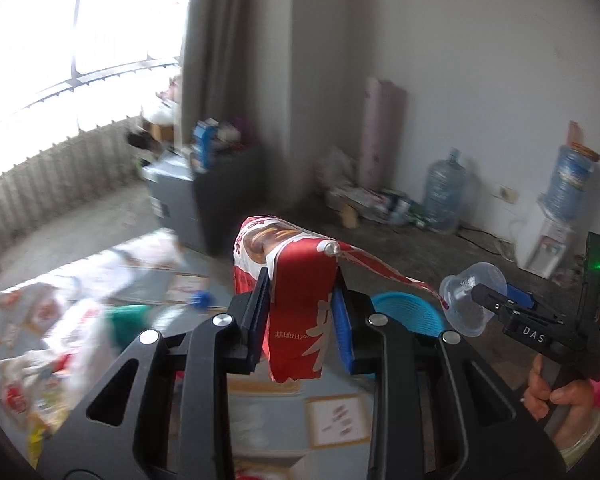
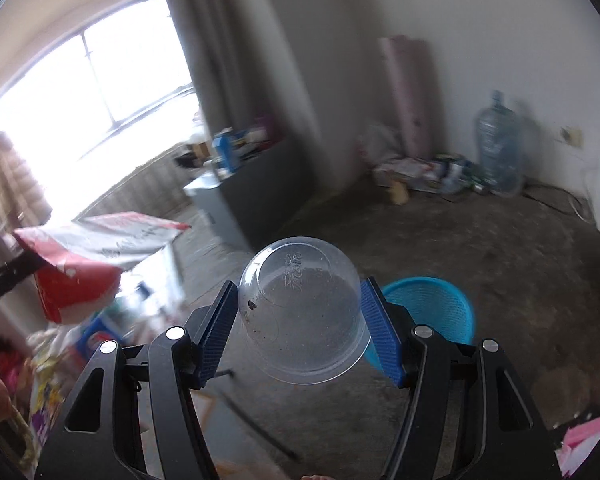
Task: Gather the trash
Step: 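Carry the lid and red-and-white bag to the blue wastebasket and release both, then move both tools back to the table toward the purple noodle bag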
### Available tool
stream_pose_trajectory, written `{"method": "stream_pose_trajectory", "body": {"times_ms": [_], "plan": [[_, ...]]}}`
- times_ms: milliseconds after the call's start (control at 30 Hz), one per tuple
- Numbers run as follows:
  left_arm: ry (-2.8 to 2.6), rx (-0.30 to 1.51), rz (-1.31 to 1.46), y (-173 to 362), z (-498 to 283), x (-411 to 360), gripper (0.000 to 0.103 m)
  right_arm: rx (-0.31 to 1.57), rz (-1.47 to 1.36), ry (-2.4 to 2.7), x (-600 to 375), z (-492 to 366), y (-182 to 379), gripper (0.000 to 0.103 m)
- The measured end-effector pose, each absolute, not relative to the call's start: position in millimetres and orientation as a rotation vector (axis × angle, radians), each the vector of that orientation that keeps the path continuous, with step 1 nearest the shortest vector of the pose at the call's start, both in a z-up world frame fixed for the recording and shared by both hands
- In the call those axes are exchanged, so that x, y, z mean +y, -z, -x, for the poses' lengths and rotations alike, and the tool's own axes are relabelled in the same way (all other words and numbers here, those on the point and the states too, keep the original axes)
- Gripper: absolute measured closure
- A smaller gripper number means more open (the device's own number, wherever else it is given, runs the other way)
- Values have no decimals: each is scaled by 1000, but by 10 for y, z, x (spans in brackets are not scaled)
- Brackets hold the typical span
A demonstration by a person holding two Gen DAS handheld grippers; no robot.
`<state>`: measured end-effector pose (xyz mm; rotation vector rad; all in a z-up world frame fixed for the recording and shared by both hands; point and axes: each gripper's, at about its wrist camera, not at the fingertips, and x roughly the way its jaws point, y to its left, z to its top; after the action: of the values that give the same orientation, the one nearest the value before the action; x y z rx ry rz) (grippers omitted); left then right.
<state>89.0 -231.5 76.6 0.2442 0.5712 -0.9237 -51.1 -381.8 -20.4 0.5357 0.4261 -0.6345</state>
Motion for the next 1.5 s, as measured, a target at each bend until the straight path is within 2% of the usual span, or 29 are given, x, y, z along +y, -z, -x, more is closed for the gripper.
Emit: {"method": "stream_pose_trajectory", "body": {"times_ms": [167, 367, 467, 533, 567, 600, 633, 733, 833, 1000, 1200, 1433, 1467, 1500], "plan": [[1065, 743, -291, -265, -1079, -3347, 76, 441, -635, 796, -4464, 737, 511, 41], [1106, 906, -442, 645, -1159, -4691, 75, 455, -783, 872, -5142, 671, 970, 41], [1102, 977, -465, 1000, -1237, -5092, 75, 461, -873, 866, -5520, 631, 1270, 41], [1105, 1024, -455, 1258, -1338, -5319, 71, 472, -929, 842, -5759, 530, 1516, 40], [1105, 1039, -456, 1356, -1343, -5373, 66, 480, -955, 842, -5850, 489, 1639, 39], [1103, 1065, -473, 1473, -1371, -5470, 54, 489, -982, 832, -5959, 438, 1765, 37], [1095, 1082, -485, 1552, -1377, -5527, 51, 518, -1011, 820, -6073, 369, 1937, 29], [1063, 1092, -494, 1662, -1368, -5588, 49, 585, -1065, 867, -6216, 282, 2285, 26], [1084, 1094, -449, 1549, -1356, -5468, 47, 570, -1103, 881, -6189, 327, 2380, 26], [1122, 993, -435, 1164, -1275, -5225, 46, 540, -1051, 882, -5992, 401, 2237, 26], [1183, 878, -375, 531, -1136, -4730, 45, 498, -884, 905, -5526, 442, 1657, 26], [1177, 775, -294, -119, -1049, -3824, 45, 458, -619, 909, -4815, 340, 870, 7], [1176, 769, -275, -188, -1045, -3688, 44, 452, -591, 909, -4723, 319, 783, 6], [1170, 754, -244, -289, -1038, -3480, 38, 450, -562, 904, -4629, 296, 704, 6]]}}
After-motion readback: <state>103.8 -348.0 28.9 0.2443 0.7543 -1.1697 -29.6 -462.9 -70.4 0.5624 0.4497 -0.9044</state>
